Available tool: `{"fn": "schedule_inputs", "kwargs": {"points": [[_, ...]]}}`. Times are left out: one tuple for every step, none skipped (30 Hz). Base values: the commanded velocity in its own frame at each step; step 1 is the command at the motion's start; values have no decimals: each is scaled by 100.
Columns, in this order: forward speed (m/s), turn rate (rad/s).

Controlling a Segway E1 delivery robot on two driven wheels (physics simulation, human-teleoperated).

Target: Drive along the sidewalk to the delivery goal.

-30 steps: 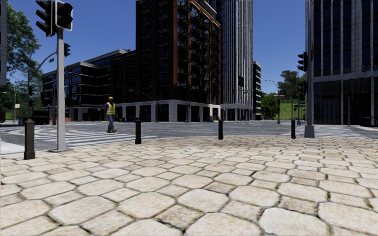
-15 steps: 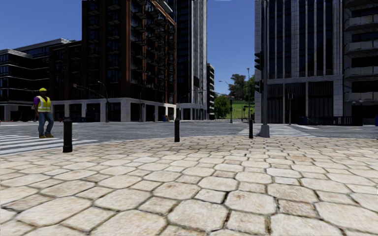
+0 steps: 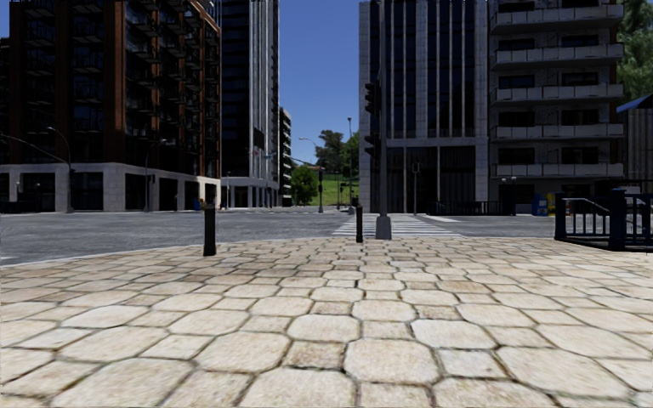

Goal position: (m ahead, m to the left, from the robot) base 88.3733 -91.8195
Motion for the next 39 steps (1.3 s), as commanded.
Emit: {"fn": "schedule_inputs", "kwargs": {"points": [[199, -60], [199, -60], [199, -60], [199, -60], [199, -60], [199, -60], [199, -60], [199, -60], [199, -60], [199, -60], [199, -60], [199, -60], [199, -60], [199, -60], [199, -60], [199, -60], [199, -60], [199, -60], [199, -60], [199, -60], [199, -60], [199, -60], [199, -60], [199, -60], [199, 0], [199, 0], [199, 0], [199, 0], [199, 0], [199, 0], [199, 0], [199, 0], [200, 0], [200, 0], [200, 0], [200, 0], [200, 0], [200, 0], [200, 0]]}}
